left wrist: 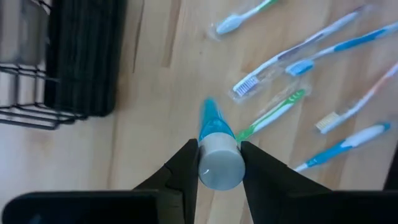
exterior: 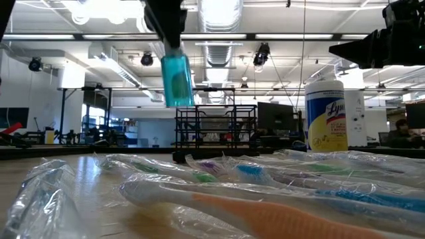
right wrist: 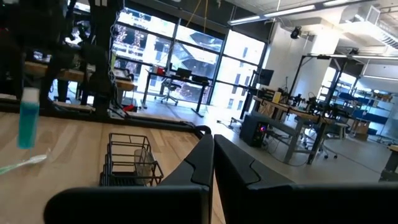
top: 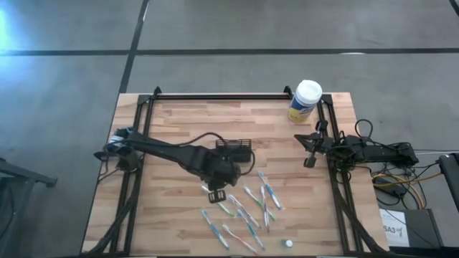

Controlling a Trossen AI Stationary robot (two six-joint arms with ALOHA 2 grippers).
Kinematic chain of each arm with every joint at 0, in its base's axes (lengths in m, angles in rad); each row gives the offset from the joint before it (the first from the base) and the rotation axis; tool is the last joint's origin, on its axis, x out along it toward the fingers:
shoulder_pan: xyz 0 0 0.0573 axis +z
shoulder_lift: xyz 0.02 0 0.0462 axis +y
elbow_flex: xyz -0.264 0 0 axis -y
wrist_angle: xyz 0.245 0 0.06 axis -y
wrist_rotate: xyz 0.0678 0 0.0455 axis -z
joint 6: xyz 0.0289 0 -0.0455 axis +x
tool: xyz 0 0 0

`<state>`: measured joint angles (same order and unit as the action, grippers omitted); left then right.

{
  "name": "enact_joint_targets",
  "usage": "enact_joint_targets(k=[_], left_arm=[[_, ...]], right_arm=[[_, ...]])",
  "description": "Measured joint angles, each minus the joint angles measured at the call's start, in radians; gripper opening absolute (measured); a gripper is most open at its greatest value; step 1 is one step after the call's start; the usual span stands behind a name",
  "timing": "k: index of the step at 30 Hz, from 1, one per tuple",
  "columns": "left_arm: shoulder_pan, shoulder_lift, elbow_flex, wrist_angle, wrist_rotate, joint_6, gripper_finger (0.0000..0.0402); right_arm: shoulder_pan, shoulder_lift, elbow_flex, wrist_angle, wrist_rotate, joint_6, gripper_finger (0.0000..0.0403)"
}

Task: Pick & Place toothbrushing station
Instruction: Put the top blue mouthwash into the black mesh organizer

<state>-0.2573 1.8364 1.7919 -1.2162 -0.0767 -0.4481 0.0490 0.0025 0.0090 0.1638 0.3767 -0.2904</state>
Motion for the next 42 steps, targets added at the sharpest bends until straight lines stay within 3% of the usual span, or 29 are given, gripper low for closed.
enact_joint_targets(k=[6,11,20,29,35,42], left_arm=[[0.002,-0.13,-0.046,-0.006,-0.073,0.024,0.0101],[-0.003,-0.293,-0.167,0.047,-0.107,0.113,0.0101],[-0.004,-0.661,-0.58,0.279,-0.056,0.144,0.0101],[-0.004,-1.018,-0.951,0.431,-0.05,0.017,0.0101],[-0.004,-1.142,-1.052,0.484,-0.049,0.0,0.01],[-0.003,-1.178,-1.076,0.511,-0.064,-0.016,0.01]], right_arm=[[0.0,0.0,0.0,0.004,0.0,0.002,0.0008],[0.0,0.0,0.0,0.008,0.0,0.002,0.0008],[0.0,0.0,0.0,0.029,0.0,0.003,0.0008],[0.0,0.0,0.0,0.03,-0.001,0.003,0.0008],[0.0,0.0,0.0,0.029,-0.001,0.003,0.0008],[0.0,0.0,0.0,0.029,-0.001,0.024,0.0008]])
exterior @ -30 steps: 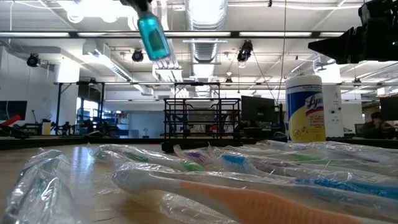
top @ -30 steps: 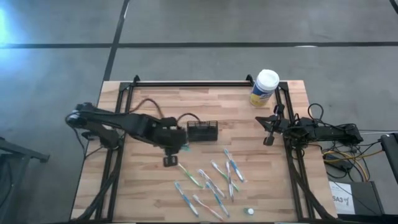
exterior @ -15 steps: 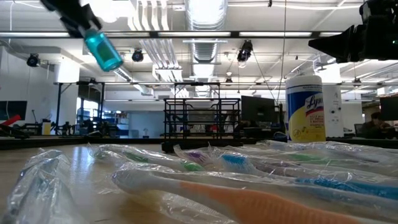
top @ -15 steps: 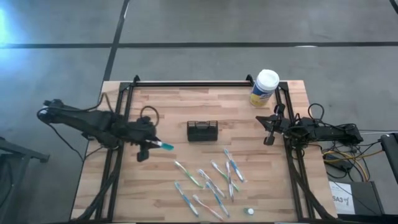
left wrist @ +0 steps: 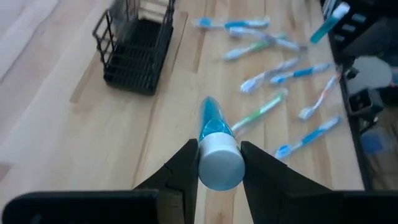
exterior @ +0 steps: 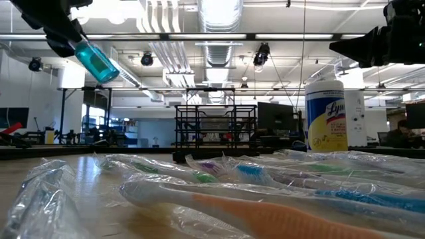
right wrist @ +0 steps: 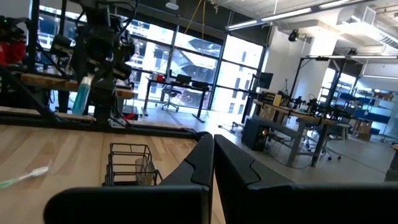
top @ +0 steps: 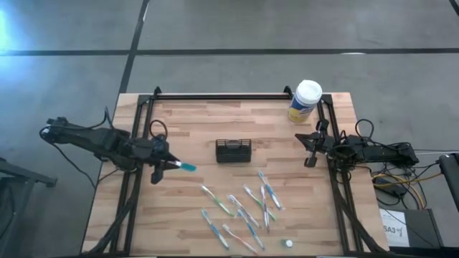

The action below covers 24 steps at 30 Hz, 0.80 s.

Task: Pick & Place toothbrushing station
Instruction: Put the top blue mouthwash into the black mesh organizer

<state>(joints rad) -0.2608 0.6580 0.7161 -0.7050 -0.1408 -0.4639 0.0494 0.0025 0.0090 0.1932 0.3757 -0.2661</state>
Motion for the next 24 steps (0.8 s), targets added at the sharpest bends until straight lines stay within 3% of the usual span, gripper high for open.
enact_joint_targets(k=[5,9,19,24], left_arm=[[0.025,0.066,0.098,0.031,-0.039,-0.025,0.01],[0.092,0.19,0.272,-0.03,-0.044,-0.014,0.01],[0.238,0.725,0.934,-0.496,0.0,0.235,0.01],[0.254,0.987,1.251,-0.619,0.031,0.415,0.01]], right_arm=[[0.0,0.0,0.0,0.0,0.0,0.0,0.0008],[0.0,0.0,0.0,0.001,0.0,0.001,0.0008],[0.0,0.0,0.0,0.002,0.0,0.001,0.0008],[0.0,0.0,0.0,0.0,0.0,-0.003,0.0008]])
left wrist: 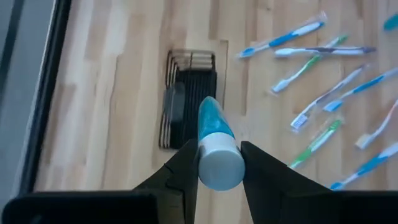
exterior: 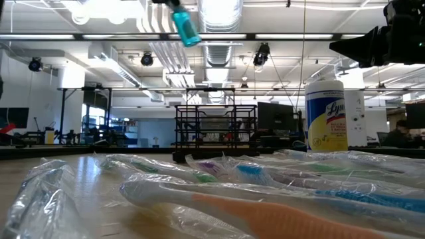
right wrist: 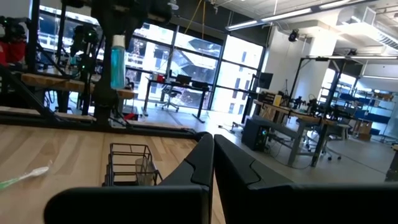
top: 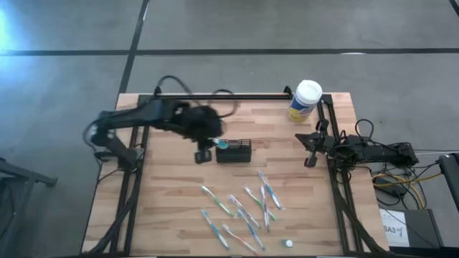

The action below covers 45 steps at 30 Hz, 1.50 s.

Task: Pick & Place toothbrushing station
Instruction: Put the top blue mouthwash into the black mesh organizer

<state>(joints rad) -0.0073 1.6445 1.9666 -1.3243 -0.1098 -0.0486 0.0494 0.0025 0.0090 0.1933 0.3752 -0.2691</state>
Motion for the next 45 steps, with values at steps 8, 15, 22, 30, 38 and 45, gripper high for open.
enact_joint_targets(k=[8,15,22,30,38,45], left_arm=[[0.01,0.32,0.378,-0.199,0.0,0.167,0.01],[0.03,0.361,0.275,-0.2,-0.009,0.221,0.01],[0.037,0.361,0.221,-0.128,-0.011,0.25,0.01],[0.043,0.362,0.198,-0.072,-0.006,0.249,0.01],[0.057,0.363,0.102,-0.013,0.007,0.258,0.01],[0.07,0.363,0.021,0.043,0.021,0.259,0.01]], right_arm=[[0.0,0.0,0.0,-0.002,0.0,-0.004,0.0008],[-0.001,0.001,0.0,-0.002,0.0,-0.005,0.0008],[-0.002,0.001,0.0,-0.001,0.002,-0.005,0.0008],[-0.002,0.001,0.0,-0.001,0.002,-0.005,0.0008],[-0.002,0.001,0.0,-0.001,0.002,-0.005,0.0008],[-0.002,0.001,0.0,-0.002,0.002,-0.017,0.0008]])
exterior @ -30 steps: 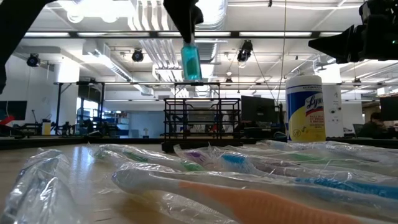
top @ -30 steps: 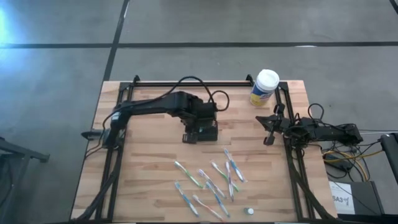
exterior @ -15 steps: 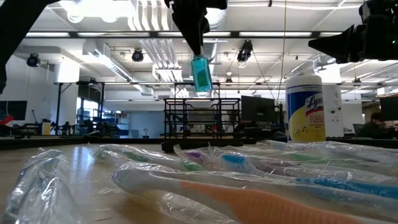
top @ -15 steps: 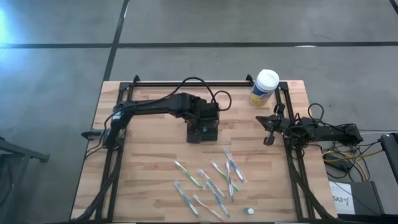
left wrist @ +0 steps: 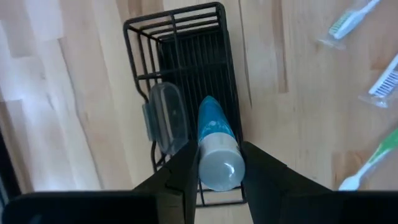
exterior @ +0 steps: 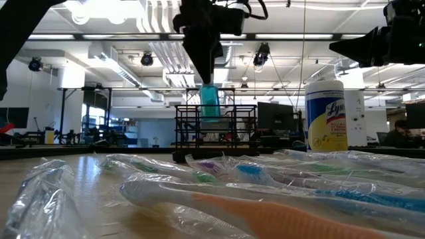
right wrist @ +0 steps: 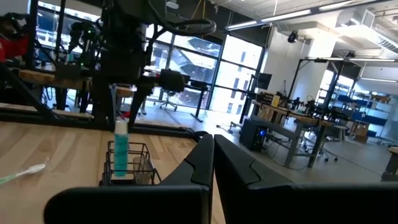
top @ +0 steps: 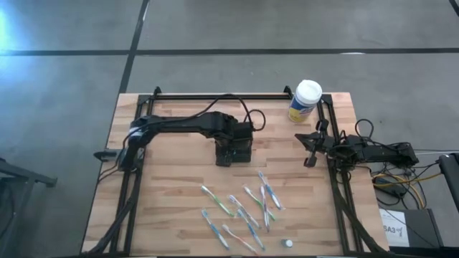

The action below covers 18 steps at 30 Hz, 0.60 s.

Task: Pick & Place toothbrushing station
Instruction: Put the top blue mouthwash into the black mesh organizer

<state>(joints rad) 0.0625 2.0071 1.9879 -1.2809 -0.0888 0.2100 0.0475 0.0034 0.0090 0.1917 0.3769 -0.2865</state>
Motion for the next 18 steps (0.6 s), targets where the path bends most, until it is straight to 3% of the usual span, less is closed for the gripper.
enact_joint_targets(k=[18], left_arm=[[0.01,0.0,-0.096,0.103,0.023,0.0,0.01]], right_arm=[[0.0,0.011,0.0,-0.002,0.0,-0.006,0.0008]])
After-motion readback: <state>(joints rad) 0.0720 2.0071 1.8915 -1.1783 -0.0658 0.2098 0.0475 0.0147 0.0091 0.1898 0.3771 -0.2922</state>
